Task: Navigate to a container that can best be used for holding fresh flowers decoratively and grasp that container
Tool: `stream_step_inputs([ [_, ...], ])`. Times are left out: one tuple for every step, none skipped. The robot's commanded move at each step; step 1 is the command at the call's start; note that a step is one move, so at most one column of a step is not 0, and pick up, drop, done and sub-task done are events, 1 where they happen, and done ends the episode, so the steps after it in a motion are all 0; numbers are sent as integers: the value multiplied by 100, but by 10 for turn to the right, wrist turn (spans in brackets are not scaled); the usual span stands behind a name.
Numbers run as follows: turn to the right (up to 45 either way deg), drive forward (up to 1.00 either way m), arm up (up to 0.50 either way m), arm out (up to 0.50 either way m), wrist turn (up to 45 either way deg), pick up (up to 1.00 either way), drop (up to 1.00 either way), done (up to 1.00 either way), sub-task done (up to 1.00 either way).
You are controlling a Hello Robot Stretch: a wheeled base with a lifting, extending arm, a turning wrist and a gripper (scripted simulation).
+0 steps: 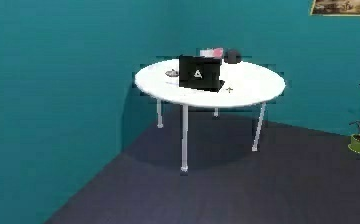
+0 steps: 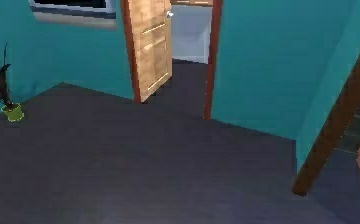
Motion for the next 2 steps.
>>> stream_step_inputs([
  [0,75,0,0,0,0,0,0,0],
  [-450,0,0,0,0,0,0,0,0],
])
